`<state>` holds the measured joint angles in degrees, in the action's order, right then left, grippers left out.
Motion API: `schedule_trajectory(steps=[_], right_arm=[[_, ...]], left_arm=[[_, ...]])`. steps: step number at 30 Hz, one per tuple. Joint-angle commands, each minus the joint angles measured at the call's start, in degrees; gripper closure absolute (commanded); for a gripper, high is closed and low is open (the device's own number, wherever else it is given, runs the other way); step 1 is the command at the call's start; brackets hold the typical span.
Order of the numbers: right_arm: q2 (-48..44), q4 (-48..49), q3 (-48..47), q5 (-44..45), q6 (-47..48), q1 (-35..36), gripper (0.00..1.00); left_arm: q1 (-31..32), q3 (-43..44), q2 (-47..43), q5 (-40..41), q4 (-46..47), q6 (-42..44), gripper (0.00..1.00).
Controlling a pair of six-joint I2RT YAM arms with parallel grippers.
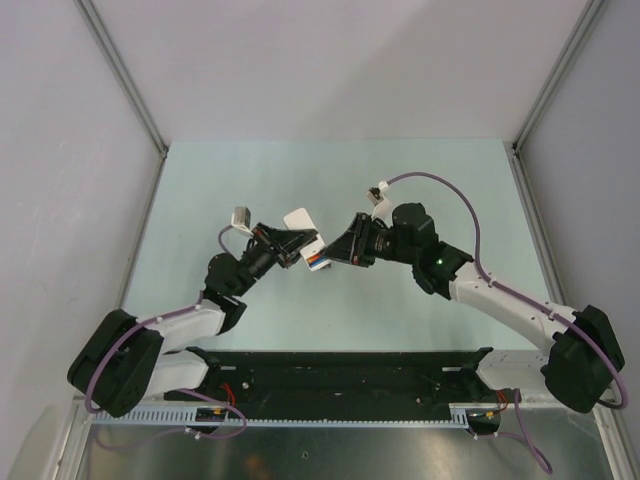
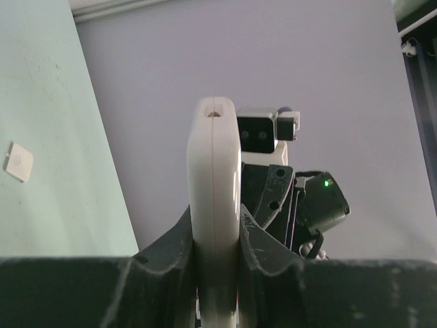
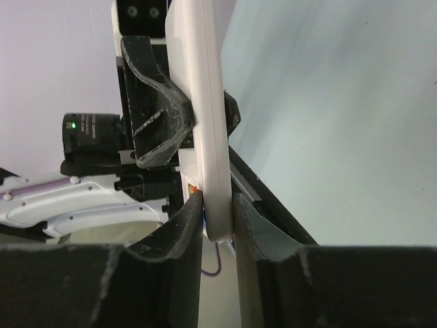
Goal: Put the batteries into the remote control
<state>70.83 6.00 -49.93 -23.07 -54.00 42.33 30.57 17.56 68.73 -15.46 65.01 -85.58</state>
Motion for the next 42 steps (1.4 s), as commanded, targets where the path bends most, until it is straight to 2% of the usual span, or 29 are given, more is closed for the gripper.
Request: schedule_trajectory(steps=[1, 9, 10, 11, 12, 14, 17, 22, 25, 28, 29, 32, 34, 42], right_arm=[[1.94, -10.22, -2.19, -4.87, 6.71, -2.24, 1.00], [1.60, -11.36, -3.68, -9.27, 8.91, -4.97, 0.98], [1.25, -11.10, -3.68, -9.10, 8.74, -4.97, 0.90], [0.46, -10.84, -3.68, -8.92, 8.56, -5.06, 0.71], [-0.07, -10.66, -3.77, -8.84, 7.60, -5.32, 0.64], [-1.38, -9.34, -3.68, -8.40, 6.72, -5.50, 0.51], [-2.88, -8.20, -3.77, -7.43, 5.13, -5.85, 0.42], [-6.92, -10.82, -3.68, -4.63, 7.13, -6.82, 0.39], [-9.99, -16.34, -3.68, 2.13, 11.44, -6.91, 0.40], [-11.32, -26.08, -3.68, 15.29, 17.25, -6.91, 0.42], [-10.98, -28.65, -3.59, 24.21, 19.61, -6.91, 0.43], [-8.18, -34.56, -2.81, 37.00, 21.82, -6.82, 0.44], [-6.59, -35.44, -2.10, 38.88, 23.85, -7.25, 0.43], [4.83, -33.07, -1.75, 36.43, 27.19, -9.45, 0.35]], left_arm=[[-0.77, 0.81, 1.05, -5.01, 6.44, -1.78, 0.95], [-0.86, 0.89, 0.79, -6.16, 6.35, -1.08, 1.00], [-0.77, 0.81, 0.53, -5.64, 6.35, -0.82, 1.00], [-0.86, 0.81, 0.27, -5.37, 6.35, -0.38, 1.00], [-0.95, 0.72, 0.09, -5.11, 6.09, -0.20, 1.00], [-0.86, 0.54, -0.08, -4.58, 5.48, 0.41, 1.00], [-1.03, -0.16, 0.00, -4.23, 4.68, 0.94, 1.00], [-1.39, -0.77, 0.35, -4.92, 4.16, 2.08, 1.00], [-1.91, -1.30, 0.35, -6.94, 3.89, 3.58, 1.00], [-2.88, -2.27, 0.18, -9.67, 3.80, 4.19, 1.00], [-3.49, -2.79, 0.26, -10.46, 3.89, 4.63, 1.00], [-4.37, -4.81, -0.35, -12.92, 3.54, 5.07, 1.00], [-4.64, -5.87, -0.87, -13.71, 3.19, 5.42, 1.00], [-4.90, -9.03, -6.05, -14.95, 0.30, 7.09, 1.00]])
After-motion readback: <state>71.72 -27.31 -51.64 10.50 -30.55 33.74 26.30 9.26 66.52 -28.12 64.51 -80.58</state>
